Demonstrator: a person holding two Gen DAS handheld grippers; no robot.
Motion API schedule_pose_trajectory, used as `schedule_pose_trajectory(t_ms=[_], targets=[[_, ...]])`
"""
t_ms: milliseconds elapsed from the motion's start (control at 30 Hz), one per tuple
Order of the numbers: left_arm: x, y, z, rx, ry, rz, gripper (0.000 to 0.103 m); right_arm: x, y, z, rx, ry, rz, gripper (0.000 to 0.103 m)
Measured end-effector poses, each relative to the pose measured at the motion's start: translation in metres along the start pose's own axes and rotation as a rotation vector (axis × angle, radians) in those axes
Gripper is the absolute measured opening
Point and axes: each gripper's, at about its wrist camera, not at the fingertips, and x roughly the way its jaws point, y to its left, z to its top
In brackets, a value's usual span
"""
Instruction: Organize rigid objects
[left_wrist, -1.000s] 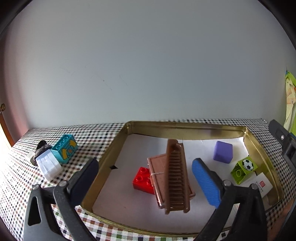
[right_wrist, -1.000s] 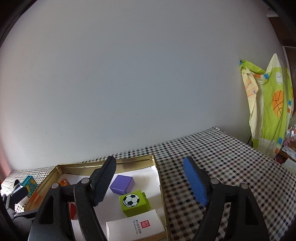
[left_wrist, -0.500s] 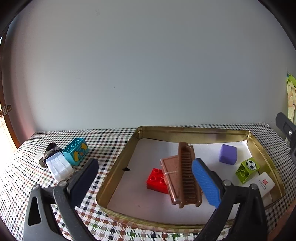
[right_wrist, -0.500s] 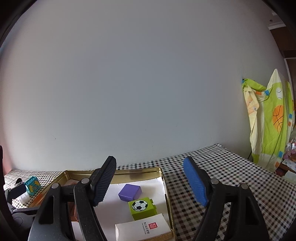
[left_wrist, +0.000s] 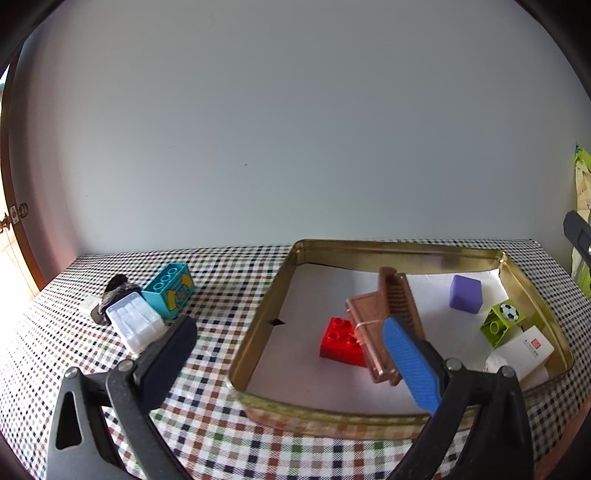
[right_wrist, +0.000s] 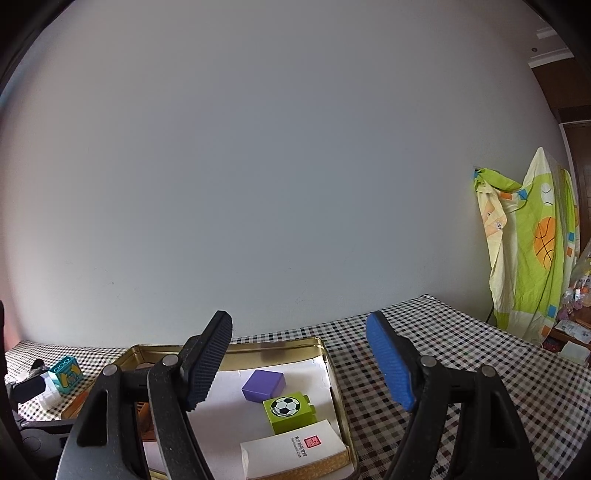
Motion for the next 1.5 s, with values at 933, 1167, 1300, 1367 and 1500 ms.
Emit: schedule_pose_trajectory(t_ms=[933, 1167, 1300, 1367, 1500], targets=[[0.003, 0.101, -0.015, 0.009, 0.041, 0.047, 0.102, -0.007, 0.093, -0.025, -0.047, 0.14, 0.066, 0.077], [0.012, 0.139, -0.015, -0.013, 0.05, 0.084, 0.102, -0.003, 0.136, -0.033, -0.046, 0.168, 0.128, 0.077], [0.019, 0.164, -0.014, -0.041, 0.06, 0.105, 0.102, 0.001, 0.165, -0.037, -0.053, 0.187, 0.178, 0.077], [0.022, 0.175, -0.014, -0.056, 0.065, 0.117, 0.102, 0.003, 0.181, -0.04, -0.058, 0.198, 0.208, 0.077], [0.03, 0.194, -0.014, -0.072, 0.079, 0.139, 0.102, 0.003, 0.213, -0.044, -0.083, 0.218, 0.269, 0.077]])
